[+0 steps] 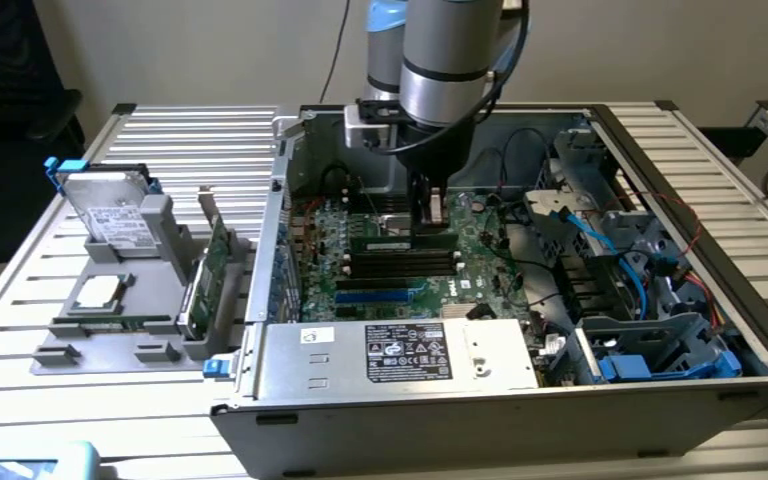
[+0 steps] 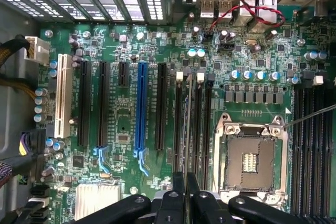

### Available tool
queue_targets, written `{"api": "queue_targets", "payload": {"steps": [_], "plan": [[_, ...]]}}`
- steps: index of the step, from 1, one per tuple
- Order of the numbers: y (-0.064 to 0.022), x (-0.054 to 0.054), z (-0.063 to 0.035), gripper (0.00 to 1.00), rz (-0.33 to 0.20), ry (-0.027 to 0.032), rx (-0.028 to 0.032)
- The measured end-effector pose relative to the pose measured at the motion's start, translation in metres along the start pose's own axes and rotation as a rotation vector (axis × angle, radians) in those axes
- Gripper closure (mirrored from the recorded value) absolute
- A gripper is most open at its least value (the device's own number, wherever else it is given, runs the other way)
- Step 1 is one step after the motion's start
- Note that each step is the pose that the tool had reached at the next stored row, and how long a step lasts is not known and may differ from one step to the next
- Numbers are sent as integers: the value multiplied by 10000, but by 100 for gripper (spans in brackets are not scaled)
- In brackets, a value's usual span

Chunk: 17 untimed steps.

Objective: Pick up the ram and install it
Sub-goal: 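Insert the ram into the slot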

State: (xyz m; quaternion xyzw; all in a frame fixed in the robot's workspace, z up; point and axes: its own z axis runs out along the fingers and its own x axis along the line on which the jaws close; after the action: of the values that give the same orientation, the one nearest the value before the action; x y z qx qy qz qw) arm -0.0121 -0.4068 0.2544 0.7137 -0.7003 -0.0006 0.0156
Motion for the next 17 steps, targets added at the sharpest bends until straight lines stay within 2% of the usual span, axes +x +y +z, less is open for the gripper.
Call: {"api": "queue_targets", "payload": {"steps": [17], "plan": [[-20, 17, 103, 87, -12, -1, -15]]}}
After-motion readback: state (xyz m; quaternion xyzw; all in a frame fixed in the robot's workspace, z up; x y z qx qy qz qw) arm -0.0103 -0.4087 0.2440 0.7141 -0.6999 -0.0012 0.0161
